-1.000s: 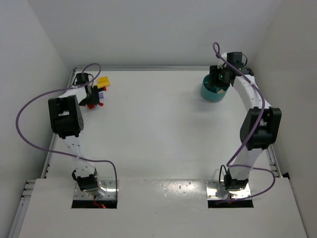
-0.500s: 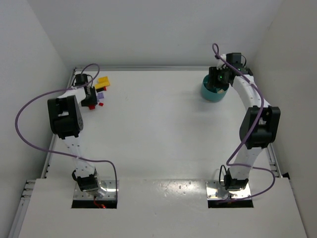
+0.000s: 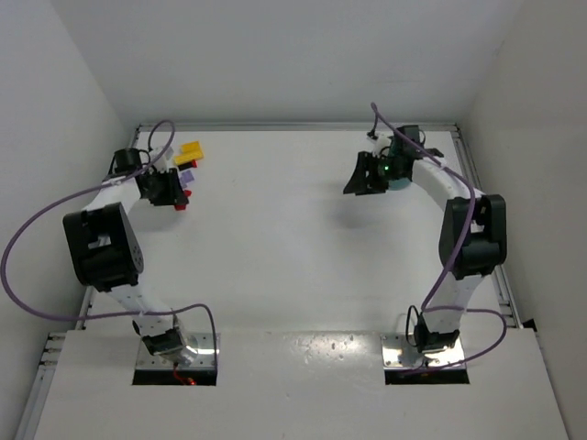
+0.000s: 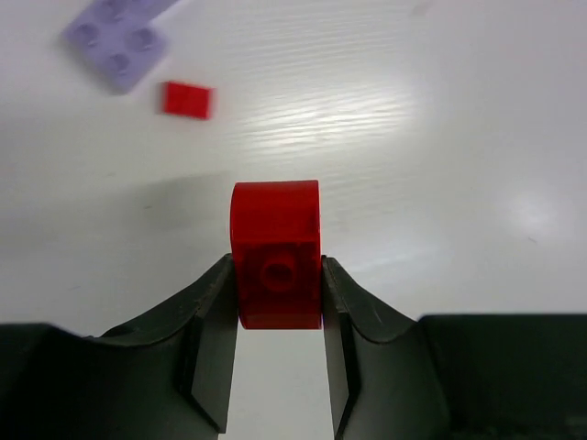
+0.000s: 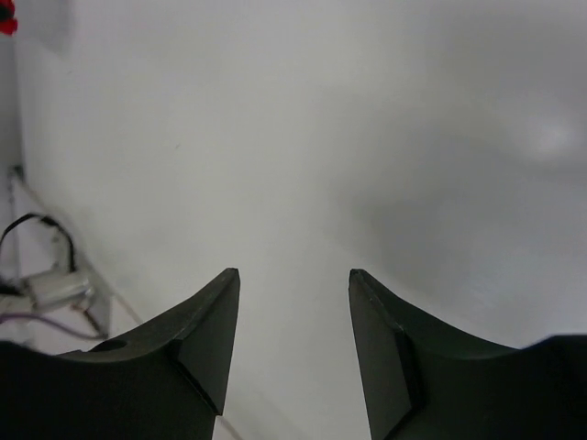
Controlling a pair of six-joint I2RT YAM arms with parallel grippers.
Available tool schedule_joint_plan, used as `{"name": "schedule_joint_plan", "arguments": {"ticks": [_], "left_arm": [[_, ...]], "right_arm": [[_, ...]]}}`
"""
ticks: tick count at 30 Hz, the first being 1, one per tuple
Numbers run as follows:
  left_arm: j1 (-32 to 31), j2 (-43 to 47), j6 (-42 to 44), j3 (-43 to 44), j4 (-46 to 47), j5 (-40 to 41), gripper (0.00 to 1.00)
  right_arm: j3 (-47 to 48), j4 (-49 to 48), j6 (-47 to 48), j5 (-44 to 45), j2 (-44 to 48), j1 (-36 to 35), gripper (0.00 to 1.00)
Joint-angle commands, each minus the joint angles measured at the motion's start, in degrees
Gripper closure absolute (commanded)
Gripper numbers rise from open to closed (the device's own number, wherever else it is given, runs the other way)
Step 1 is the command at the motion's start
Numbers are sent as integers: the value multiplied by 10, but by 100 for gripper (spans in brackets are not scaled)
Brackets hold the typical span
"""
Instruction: Sort the legos into containers by color
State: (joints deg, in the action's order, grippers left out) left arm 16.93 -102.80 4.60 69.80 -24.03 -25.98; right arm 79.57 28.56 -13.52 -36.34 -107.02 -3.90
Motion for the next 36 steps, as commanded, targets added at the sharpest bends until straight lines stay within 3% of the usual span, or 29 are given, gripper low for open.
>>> {"name": "schedule_joint_plan", "arguments": {"ticks": [1,8,14,17,20,26,36], "left_arm": [[-21,83,71,-30,7,-181,74],[-116,169,59,-62,-4,-239,71],[-246,238,53,-96,17,-157,71],[-300,262,59,-96,24,-110,71],[-334,270,59,-106,29,-83,71],[-376,276,70,-113,36,-72,71],[-412,270,70,-113,41,-52,71]], "right_arm": [[-31,-60,-59,-103,41,-43,50],[3,-119,-156,-188,18,-97,53],[37,-133,-174,-208,-27,-136,54],[54,-122,-179,-208,-42,-153,34],[54,-133,-187,-208,-47,-164,29],[59,-174,-230,-275,-64,-183,28],[73,-206,-255,-302,-94,-221,28]]}}
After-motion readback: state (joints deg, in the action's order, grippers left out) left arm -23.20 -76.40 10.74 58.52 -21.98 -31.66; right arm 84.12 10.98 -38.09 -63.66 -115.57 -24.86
